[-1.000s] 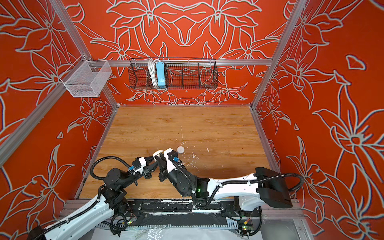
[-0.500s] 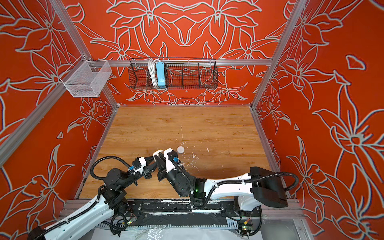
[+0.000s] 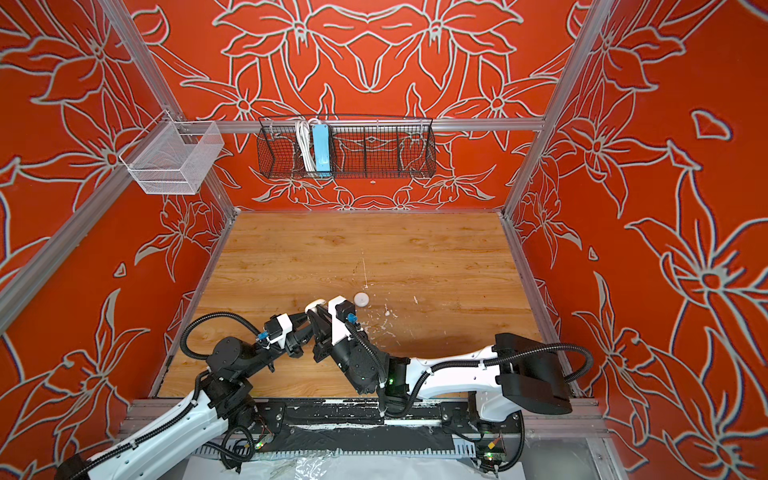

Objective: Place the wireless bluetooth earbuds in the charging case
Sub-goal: 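Lower the held earbud into the empty slot of the open case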

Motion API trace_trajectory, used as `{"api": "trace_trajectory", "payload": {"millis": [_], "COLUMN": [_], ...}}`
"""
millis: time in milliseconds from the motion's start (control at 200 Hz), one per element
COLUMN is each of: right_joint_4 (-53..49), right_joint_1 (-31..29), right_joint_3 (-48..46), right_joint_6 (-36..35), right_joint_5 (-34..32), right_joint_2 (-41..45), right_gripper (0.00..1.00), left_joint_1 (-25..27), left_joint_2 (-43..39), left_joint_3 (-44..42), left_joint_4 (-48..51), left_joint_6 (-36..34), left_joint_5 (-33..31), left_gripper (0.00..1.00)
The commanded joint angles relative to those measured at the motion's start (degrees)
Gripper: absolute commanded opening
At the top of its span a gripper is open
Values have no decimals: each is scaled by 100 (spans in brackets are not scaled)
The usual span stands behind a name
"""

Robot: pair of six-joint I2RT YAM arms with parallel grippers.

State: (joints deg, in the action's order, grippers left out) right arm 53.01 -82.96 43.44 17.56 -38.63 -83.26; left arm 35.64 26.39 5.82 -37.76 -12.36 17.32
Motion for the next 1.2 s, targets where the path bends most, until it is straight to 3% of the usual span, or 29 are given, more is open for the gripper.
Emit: {"api": "trace_trajectory", "payload": {"millis": [0, 560, 1196], "right_joint_4": [-101, 305, -561], "right_joint_1": [-42, -236, -379], "right_joint_3": [-63, -211, -132], "right_joint_6": [198, 675, 669], "right_joint_5": [-56, -249, -580], "right_joint_2": [-115, -533, -490], "right_gripper": [10, 8, 10], "left_joint_1": [40, 49, 57], "left_joint_2": [-91, -199, -301], "left_joint_3": [-2, -20, -27], "left_joint_4": [-233, -202, -127], "left_joint_6": [31, 76, 76], "left_joint_5": [-53, -176, -294], "left_gripper": [0, 0, 0]}}
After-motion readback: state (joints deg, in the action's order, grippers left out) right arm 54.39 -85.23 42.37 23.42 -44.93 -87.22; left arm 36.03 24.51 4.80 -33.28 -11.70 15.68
